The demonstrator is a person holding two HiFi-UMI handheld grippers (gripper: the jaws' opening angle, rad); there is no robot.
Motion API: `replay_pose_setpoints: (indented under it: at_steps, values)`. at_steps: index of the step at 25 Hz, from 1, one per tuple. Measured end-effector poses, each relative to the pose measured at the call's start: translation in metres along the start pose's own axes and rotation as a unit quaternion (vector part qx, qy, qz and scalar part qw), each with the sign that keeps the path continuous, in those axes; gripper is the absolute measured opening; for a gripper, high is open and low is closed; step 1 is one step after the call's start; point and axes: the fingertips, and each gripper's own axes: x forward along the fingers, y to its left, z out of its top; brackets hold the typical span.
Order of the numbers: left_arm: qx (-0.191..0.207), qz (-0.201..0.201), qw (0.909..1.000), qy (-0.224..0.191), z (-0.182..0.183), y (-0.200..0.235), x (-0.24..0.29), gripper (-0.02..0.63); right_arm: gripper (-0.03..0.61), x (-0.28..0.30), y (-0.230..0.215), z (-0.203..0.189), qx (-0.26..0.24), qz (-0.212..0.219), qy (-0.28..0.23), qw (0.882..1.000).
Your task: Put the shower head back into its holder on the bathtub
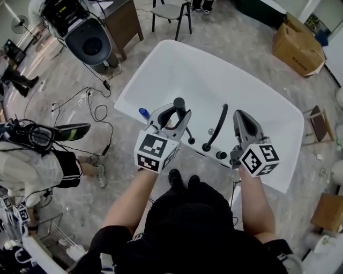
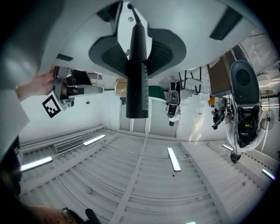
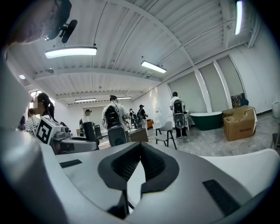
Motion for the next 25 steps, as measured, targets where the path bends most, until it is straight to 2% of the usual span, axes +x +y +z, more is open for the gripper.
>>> replay_pose_setpoints:
  at_steps: [9,18,25]
  values:
    - [-0.026,0.007,0.9984,0.050,-0.072,0.000,0.040,0.142,0.014,0.017,-0.011,-0.038,-0.033,0.022,0.028,0.999]
    - [-0.058,0.011,0.9907,0.123,-0.171,-0.038,0.093,0.143,0.014,0.011,-0.062,-0.116,0.002,0.031,0.078,0.996]
    - [-0.073,0.029,0.9853,0.152,-0.237,-0.034,0.114,0.143,0.014,0.014,-0.080,-0.171,0.004,0.048,0.104,0.993]
